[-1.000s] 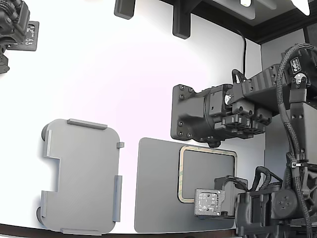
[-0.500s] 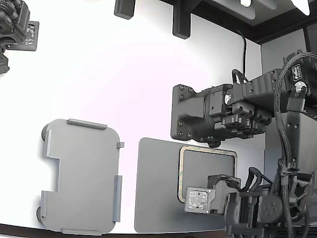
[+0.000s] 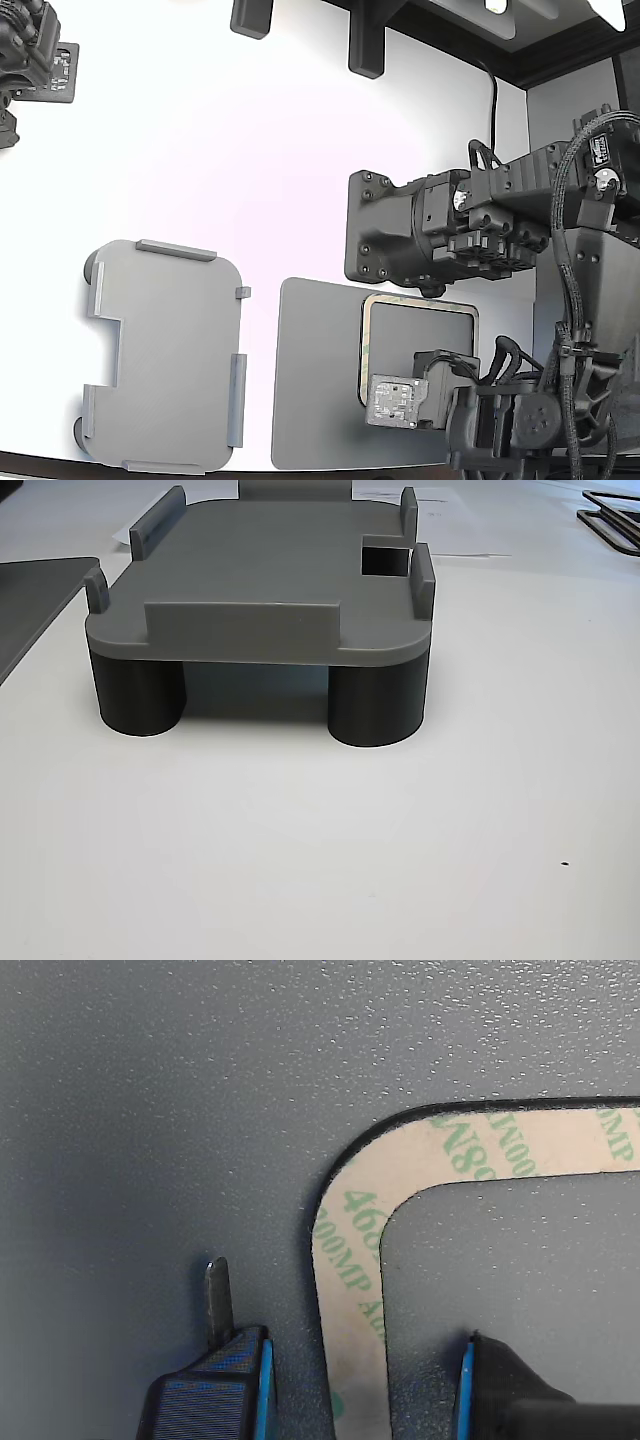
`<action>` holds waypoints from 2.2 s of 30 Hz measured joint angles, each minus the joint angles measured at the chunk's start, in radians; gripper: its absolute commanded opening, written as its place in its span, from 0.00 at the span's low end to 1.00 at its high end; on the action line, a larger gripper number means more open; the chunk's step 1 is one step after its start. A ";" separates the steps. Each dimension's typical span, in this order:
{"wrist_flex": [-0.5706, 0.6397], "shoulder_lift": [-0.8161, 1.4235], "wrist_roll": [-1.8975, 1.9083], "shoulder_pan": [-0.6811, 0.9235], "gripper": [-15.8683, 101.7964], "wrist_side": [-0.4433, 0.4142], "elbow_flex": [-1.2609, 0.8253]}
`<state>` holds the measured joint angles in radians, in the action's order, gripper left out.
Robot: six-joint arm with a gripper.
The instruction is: Move top rectangular frame to the holder.
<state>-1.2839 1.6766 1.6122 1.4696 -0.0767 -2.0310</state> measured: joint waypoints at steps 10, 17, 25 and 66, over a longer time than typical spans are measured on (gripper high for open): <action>-0.018 -0.017 -0.006 0.002 0.42 0.000 0.012; -0.048 -0.018 -0.011 0.002 0.14 0.000 0.015; -0.101 -0.031 -0.029 0.002 0.04 -0.009 0.041; -0.089 -0.144 -0.489 -0.410 0.05 -0.023 0.209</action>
<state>-1.3729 1.5324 1.1229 1.0600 -0.0997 -1.8224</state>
